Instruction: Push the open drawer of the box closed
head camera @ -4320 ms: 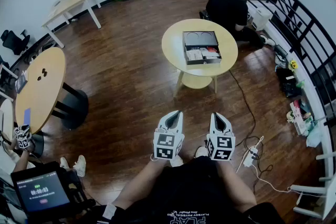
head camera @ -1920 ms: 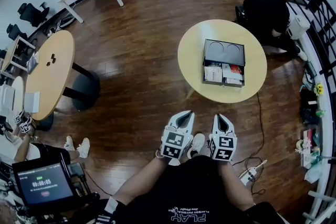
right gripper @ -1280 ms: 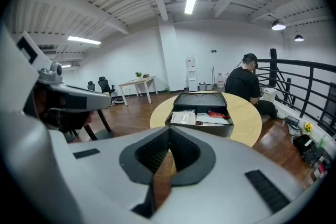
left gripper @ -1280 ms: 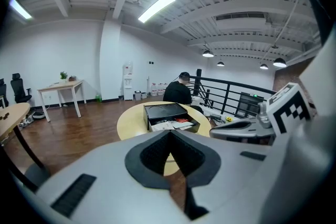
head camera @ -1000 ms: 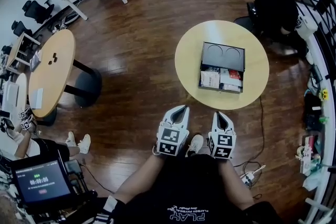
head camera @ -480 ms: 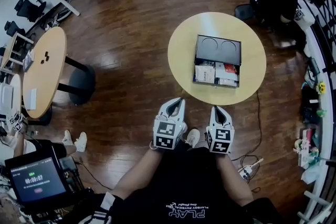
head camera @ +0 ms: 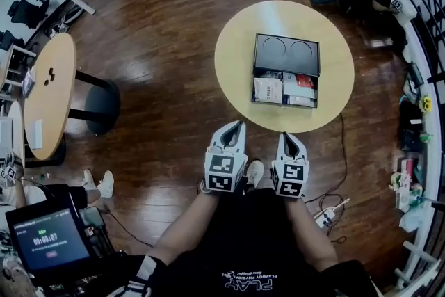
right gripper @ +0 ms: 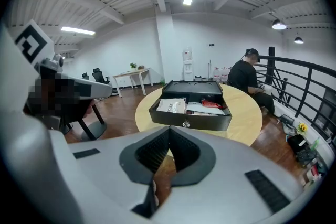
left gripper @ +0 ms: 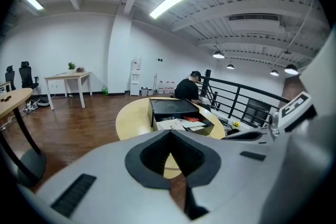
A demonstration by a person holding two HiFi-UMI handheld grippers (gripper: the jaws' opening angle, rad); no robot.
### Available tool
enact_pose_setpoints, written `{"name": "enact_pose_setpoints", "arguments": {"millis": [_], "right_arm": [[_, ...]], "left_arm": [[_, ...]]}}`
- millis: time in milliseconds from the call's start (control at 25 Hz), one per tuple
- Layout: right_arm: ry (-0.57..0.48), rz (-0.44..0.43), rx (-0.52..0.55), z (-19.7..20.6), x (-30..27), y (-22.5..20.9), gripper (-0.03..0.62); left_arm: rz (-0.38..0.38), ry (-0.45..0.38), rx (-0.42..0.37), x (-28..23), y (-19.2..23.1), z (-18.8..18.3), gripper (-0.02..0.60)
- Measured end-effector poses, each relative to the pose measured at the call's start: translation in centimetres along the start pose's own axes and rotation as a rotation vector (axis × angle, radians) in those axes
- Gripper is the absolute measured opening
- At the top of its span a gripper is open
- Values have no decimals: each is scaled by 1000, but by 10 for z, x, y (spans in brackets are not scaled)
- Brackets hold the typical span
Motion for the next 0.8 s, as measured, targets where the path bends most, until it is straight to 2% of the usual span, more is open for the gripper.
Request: {"name": "enact_pose_setpoints", "arguments": {"millis": [520,800], "right_arm": [[77,65,48,2,-63,-4,5],[131,52,48,1,-94,-8,22]], "left_arm": [[13,47,47,-32,23,24,-3],[29,75,5,-37,34,24,-3]]}}
Point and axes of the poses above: the fingertips, and each gripper's own axes: x backward along the fingers, y to its left, z out of its underside, the point moved 10 cm from there along x, backward along the fingers, and after that the axes turned 13 degrees about z, right-handed, at the moved point
